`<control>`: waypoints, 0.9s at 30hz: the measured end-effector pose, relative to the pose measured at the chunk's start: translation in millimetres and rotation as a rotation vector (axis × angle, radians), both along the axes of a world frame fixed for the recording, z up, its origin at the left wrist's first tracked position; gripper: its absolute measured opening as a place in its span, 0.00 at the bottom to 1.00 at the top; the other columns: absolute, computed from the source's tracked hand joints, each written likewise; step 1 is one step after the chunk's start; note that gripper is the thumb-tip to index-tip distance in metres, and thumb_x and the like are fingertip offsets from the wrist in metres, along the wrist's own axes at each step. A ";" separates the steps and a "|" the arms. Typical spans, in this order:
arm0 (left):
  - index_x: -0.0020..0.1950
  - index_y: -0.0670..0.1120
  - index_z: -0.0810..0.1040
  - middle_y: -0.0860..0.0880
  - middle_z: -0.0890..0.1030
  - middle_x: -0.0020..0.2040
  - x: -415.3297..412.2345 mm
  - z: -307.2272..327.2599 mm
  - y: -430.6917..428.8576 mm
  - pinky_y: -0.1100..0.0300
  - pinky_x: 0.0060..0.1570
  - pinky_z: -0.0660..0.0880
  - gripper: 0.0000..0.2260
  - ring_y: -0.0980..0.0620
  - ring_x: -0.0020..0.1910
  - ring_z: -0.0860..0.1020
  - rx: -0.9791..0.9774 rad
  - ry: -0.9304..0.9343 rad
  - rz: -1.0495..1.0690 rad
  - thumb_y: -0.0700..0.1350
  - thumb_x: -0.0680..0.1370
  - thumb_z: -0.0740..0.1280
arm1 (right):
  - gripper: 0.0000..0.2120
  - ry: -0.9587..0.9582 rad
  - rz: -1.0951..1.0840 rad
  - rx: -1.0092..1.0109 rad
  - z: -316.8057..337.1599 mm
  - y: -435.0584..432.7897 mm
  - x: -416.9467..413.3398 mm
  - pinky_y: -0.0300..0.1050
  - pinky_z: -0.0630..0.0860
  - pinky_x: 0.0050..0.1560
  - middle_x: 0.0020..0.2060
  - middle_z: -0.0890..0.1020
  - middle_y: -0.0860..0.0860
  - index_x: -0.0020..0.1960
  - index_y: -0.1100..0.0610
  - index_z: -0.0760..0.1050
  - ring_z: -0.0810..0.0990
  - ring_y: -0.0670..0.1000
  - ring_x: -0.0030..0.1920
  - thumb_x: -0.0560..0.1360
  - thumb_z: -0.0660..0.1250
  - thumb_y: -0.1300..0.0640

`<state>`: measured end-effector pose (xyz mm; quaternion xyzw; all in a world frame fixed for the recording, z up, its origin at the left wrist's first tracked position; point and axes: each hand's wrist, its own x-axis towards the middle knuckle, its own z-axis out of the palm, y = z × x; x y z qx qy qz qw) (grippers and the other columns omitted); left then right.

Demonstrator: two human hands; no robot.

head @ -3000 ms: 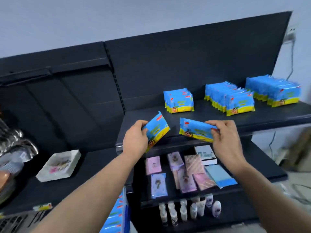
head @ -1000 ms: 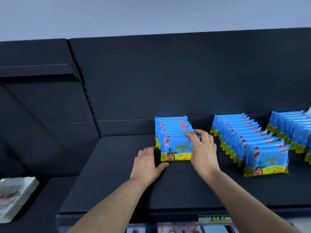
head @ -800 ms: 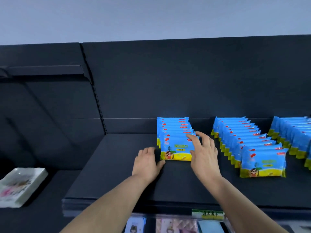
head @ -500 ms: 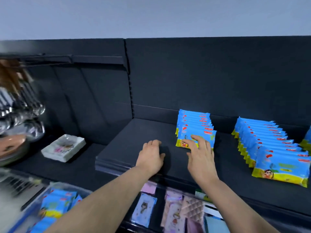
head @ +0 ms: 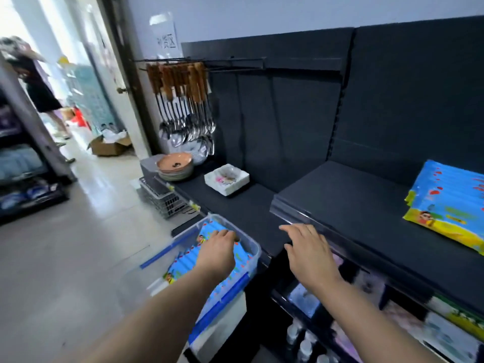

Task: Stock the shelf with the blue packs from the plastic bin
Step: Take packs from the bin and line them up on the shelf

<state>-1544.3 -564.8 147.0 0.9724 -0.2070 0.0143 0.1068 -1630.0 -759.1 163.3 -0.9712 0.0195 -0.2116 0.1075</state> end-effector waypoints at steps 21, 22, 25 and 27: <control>0.66 0.50 0.70 0.49 0.74 0.65 66.2 -148.0 206.8 0.56 0.62 0.70 0.18 0.48 0.65 0.71 0.131 0.569 0.045 0.41 0.76 0.60 | 0.18 0.640 -0.055 0.098 -127.2 179.2 73.3 0.47 0.68 0.62 0.65 0.69 0.46 0.69 0.48 0.64 0.66 0.50 0.66 0.79 0.58 0.55; 0.67 0.50 0.70 0.49 0.73 0.65 66.3 -154.0 199.4 0.54 0.62 0.70 0.19 0.48 0.65 0.71 0.150 0.586 0.006 0.40 0.76 0.60 | 0.18 0.660 -0.065 0.104 -131.9 177.7 73.1 0.48 0.68 0.62 0.64 0.70 0.46 0.69 0.48 0.65 0.66 0.51 0.65 0.79 0.58 0.55; 0.70 0.49 0.66 0.47 0.71 0.65 63.5 -164.9 175.1 0.51 0.61 0.71 0.22 0.45 0.64 0.70 0.229 0.574 -0.112 0.38 0.76 0.61 | 0.19 0.688 -0.097 0.109 -137.4 171.3 73.5 0.48 0.68 0.62 0.64 0.70 0.47 0.69 0.48 0.66 0.67 0.51 0.64 0.79 0.60 0.55; 0.71 0.47 0.63 0.46 0.69 0.67 65.4 -168.6 159.1 0.50 0.60 0.71 0.24 0.44 0.65 0.69 0.298 0.517 -0.199 0.36 0.76 0.61 | 0.18 0.697 -0.098 0.110 -139.4 165.9 77.5 0.48 0.68 0.62 0.63 0.70 0.47 0.69 0.48 0.66 0.67 0.51 0.64 0.79 0.60 0.54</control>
